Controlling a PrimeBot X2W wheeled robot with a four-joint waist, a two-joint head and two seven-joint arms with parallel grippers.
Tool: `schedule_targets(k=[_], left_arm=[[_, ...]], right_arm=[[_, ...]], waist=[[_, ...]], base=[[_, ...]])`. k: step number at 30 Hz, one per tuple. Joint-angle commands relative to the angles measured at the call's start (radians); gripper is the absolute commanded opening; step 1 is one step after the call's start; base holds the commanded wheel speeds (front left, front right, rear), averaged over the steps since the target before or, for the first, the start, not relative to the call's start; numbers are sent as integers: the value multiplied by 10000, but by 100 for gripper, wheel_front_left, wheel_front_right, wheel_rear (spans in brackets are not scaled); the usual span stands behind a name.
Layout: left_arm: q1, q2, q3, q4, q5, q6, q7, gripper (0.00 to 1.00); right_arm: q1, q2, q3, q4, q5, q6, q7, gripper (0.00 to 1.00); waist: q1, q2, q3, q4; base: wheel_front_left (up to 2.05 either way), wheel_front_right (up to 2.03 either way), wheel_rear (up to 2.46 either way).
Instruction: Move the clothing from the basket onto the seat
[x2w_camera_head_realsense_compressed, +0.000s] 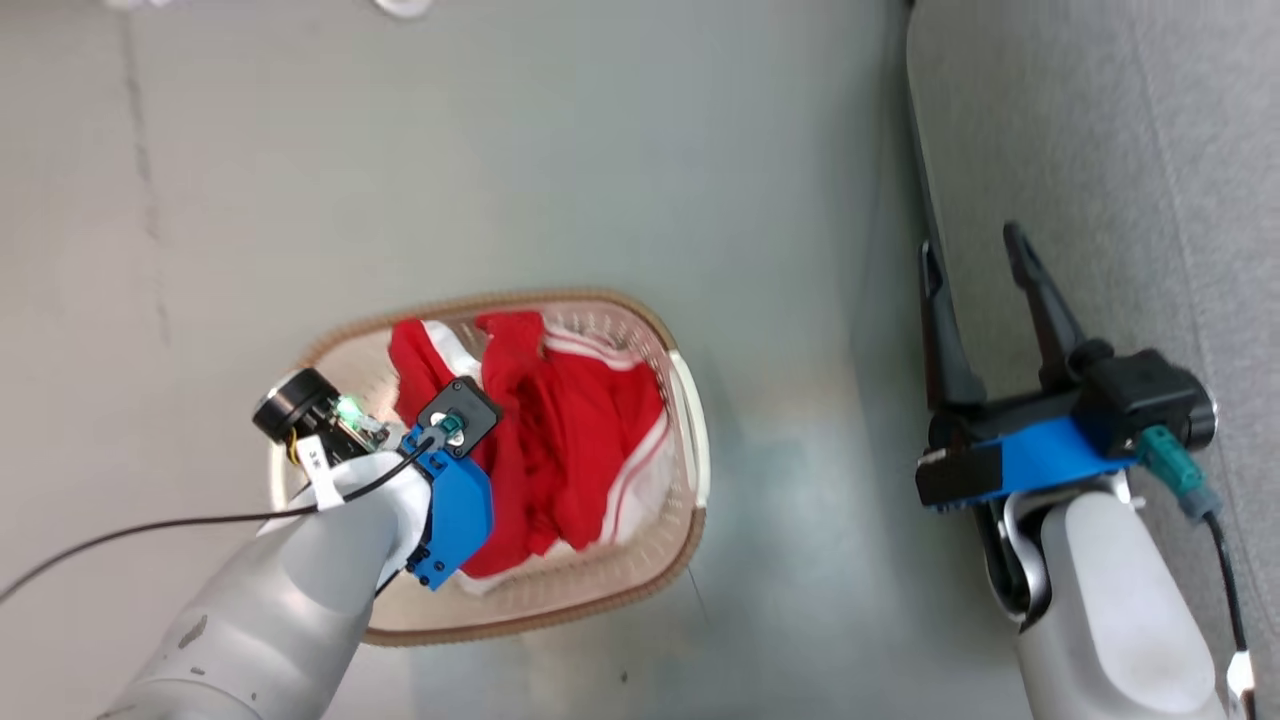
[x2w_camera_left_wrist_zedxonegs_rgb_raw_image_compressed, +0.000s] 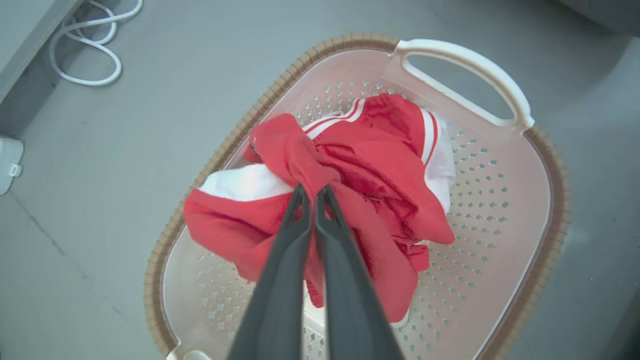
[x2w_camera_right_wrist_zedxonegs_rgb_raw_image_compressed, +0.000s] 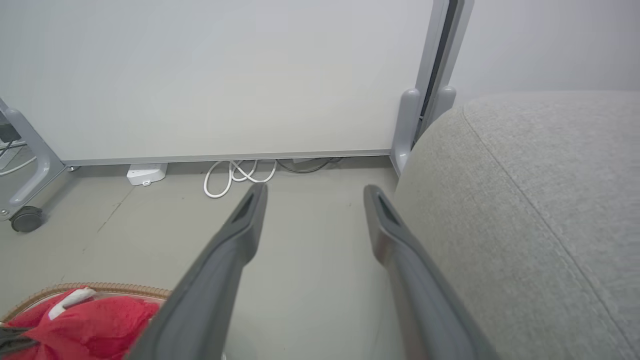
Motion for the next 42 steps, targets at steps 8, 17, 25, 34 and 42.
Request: schedule_targets(k=[8, 17, 25, 34, 42], left_arm=[[519, 33, 712, -1084, -626, 79, -347, 0], [1070, 461, 1903, -3524, -793, 568, -337, 0], [1477, 316, 2691, -4964, -846, 885, -337, 0], [1616, 236, 3124, -5986, -809, 1064, -332, 0], [1698, 330, 3093, -6248, -853, 1114, -334, 0]], right_arm=[[977, -22, -42, 262, -91, -7, -11, 100], [1891, -22, 99, 469, 1, -7, -11, 100], [2580, -22, 308, 610, 117, -7, -12, 100], [3069, -22, 441, 571, 245, -7, -10, 100], [3104, -22, 575, 483, 238, -7, -10, 100]], waist=[[2, 0, -2391, 711], [2, 0, -3902, 901], [2, 0, -5022, 884], [2, 0, -5583, 915], [2, 0, -5657, 965]], base=[[0, 0, 0], [0, 0, 0], [0, 0, 0], [0, 0, 0], [0, 0, 0]])
